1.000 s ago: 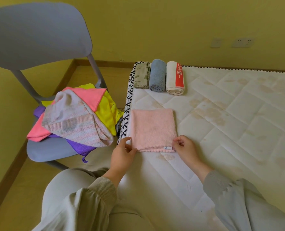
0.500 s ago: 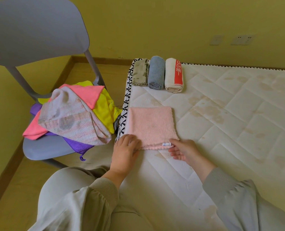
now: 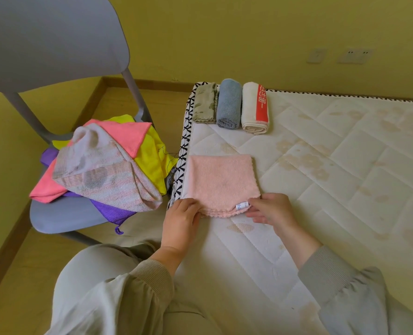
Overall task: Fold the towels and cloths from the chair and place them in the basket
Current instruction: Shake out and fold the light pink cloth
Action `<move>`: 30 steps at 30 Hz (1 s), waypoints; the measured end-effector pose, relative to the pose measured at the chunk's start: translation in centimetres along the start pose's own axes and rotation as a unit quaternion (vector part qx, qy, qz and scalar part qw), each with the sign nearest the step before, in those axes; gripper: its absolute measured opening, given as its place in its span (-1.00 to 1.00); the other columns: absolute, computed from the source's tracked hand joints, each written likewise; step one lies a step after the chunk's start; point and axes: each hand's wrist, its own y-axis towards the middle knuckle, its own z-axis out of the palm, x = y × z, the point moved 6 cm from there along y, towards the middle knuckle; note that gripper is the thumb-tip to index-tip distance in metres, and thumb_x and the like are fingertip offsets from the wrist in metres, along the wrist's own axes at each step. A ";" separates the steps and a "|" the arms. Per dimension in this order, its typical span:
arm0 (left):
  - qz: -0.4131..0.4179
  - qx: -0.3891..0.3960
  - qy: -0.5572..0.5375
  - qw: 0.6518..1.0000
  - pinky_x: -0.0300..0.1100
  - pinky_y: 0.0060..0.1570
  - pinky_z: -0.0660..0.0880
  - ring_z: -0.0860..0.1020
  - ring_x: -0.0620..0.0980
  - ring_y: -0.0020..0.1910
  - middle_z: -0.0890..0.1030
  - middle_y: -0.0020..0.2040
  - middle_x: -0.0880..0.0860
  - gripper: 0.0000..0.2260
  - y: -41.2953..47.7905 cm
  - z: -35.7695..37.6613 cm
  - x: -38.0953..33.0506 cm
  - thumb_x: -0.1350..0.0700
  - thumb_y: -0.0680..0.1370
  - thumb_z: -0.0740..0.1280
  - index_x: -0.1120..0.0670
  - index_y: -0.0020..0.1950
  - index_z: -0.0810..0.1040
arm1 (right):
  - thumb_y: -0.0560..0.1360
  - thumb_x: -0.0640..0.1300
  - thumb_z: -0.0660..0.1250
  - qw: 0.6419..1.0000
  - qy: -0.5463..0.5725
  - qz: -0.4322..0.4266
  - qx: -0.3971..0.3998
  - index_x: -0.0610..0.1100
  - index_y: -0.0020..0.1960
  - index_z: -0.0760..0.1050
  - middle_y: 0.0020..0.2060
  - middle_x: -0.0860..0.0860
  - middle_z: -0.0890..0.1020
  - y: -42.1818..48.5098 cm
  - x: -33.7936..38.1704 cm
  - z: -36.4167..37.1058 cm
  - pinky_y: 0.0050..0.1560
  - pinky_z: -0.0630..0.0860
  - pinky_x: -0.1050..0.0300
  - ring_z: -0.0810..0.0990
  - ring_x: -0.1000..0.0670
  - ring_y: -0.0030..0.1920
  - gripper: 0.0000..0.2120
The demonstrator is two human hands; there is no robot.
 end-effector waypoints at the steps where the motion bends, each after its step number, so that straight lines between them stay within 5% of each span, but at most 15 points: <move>1: -0.001 0.002 -0.001 1.000 -0.12 -0.15 0.50 0.54 0.06 -0.11 0.63 -0.05 0.04 -0.74 0.0 0.0 0.0 0.07 0.52 0.20 0.13 -0.08 0.66 | 0.49 -0.20 0.37 1.000 0.000 0.009 0.004 -0.32 -0.03 0.56 -0.27 -0.14 0.66 0.0 0.0 0.0 -0.29 0.60 0.12 0.68 -0.02 -0.32 -0.83; 5: -0.015 0.011 -0.014 1.000 -0.10 -0.20 0.53 0.56 0.07 -0.12 0.62 -0.06 0.04 -0.72 0.0 0.0 -0.1 0.05 0.53 0.19 0.14 -0.06 0.66 | 0.55 -0.02 0.29 0.995 0.005 0.092 0.030 -0.30 0.11 0.42 -0.15 -0.22 0.62 0.5 -0.5 0.0 -0.39 0.60 0.15 0.66 -0.10 -0.29 -0.67; 9: -0.038 0.020 -0.027 0.999 -0.12 -0.26 0.55 0.57 0.07 -0.10 0.62 -0.05 0.02 -0.70 -0.1 -0.1 0.2 0.03 0.53 0.18 0.13 -0.04 0.66 | 0.55 0.03 0.29 0.991 -0.027 0.123 0.054 -0.32 0.08 0.41 -0.26 -0.22 0.61 1.3 -1.1 -0.1 -0.35 0.59 0.12 0.64 -0.11 -0.32 -0.61; 16: -0.035 0.016 -0.034 0.999 -0.12 -0.23 0.53 0.56 0.07 -0.12 0.62 -0.07 0.03 -0.71 -0.1 -0.1 0.3 0.05 0.51 0.19 0.14 -0.05 0.66 | 0.51 -0.21 0.34 0.986 -0.099 0.104 0.085 -0.27 -0.16 0.47 -0.42 -0.11 0.46 1.9 0.1 0.5 -0.58 0.36 0.25 0.41 0.01 -0.50 -0.86; 21: -0.004 -0.025 -0.016 1.000 -0.15 -0.29 0.35 0.46 0.05 -0.25 0.56 -0.20 0.05 -0.82 0.7 -0.8 0.3 0.12 0.47 0.25 0.16 -0.15 0.61 | 0.44 -0.29 0.34 0.981 -0.171 -0.076 0.053 -0.16 -0.28 0.48 -0.35 0.00 0.54 1.6 4.0 1.3 -0.41 0.37 0.27 0.49 0.05 -0.32 -0.86; 24: 0.014 -0.034 -0.006 0.999 -0.19 -0.25 0.23 0.40 0.01 -0.23 0.55 -0.22 0.03 -0.85 0.8 -0.9 0.1 0.13 0.48 0.26 0.14 -0.15 0.61 | 0.44 -0.29 0.35 0.977 -0.129 -0.161 0.046 -0.21 -0.14 0.55 -0.28 0.00 0.59 1.0 5.5 1.6 -0.30 0.39 0.25 0.52 0.06 -0.27 -0.98; 30: 0.023 -0.001 0.020 1.000 -0.18 -0.27 0.17 0.42 0.06 -0.32 0.49 -0.31 0.01 -0.79 0.5 -0.2 -0.3 0.15 0.47 0.18 0.10 -0.24 0.60 | 0.39 -0.39 0.35 0.995 -0.061 -0.062 -0.056 -0.21 -0.28 0.47 -0.22 -0.24 0.61 2.5 -0.5 0.1 -0.16 0.58 -0.15 0.59 -0.17 -0.26 -0.86</move>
